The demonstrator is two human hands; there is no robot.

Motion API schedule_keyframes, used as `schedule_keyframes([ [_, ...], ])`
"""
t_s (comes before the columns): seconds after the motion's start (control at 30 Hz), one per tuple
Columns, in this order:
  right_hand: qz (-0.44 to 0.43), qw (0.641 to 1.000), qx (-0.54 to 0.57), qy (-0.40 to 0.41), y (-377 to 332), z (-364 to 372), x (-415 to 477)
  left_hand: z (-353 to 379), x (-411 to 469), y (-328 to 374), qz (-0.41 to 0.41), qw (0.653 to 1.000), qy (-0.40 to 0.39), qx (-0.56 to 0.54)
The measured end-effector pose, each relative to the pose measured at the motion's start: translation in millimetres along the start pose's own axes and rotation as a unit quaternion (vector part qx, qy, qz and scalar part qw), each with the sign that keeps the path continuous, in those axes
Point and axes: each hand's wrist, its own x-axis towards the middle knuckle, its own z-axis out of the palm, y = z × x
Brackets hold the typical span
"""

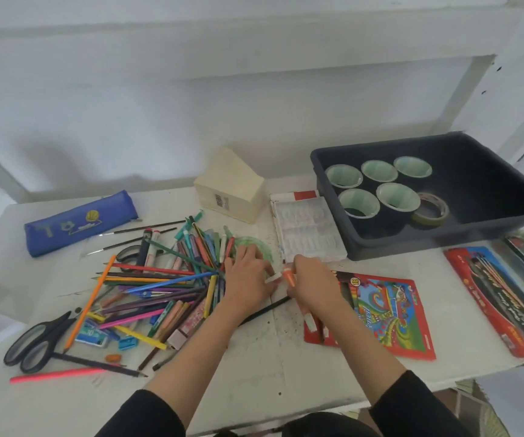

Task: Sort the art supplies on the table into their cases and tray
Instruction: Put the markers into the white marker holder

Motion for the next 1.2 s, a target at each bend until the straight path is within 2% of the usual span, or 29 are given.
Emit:
schedule_keyframes([
  [0.13,-0.005,0.997,0.080,-0.007,6,-18,7,-6,4,0,-0.042,0.991,0.036,-0.123],
  [0.27,-0.010,0.979,0.204,-0.011,15,-31,15,-22,6,2,-0.057,0.948,0.043,-0.309],
  [0.43,-0.040,0.946,0.321,-0.011,7,-47,12,-42,5,1,-0.081,0.912,0.086,-0.392],
  [0.63,-0.052,0.932,0.359,-0.029,-13,-44,12,-66,-6,-11,-0.091,0.884,0.148,-0.434],
  [0.83,-0.091,0.910,0.402,-0.044,-51,-39,4,-89,-30,-37,-0.107,0.878,0.192,-0.426],
  [1.1,-0.192,0.852,0.479,-0.087,-151,-13,-22,-138,-102,-119,-0.145,0.848,0.287,-0.421],
  [1.2,-0.224,0.838,0.492,-0.078,-196,0,-33,-158,-139,-156,-0.163,0.836,0.324,-0.411],
])
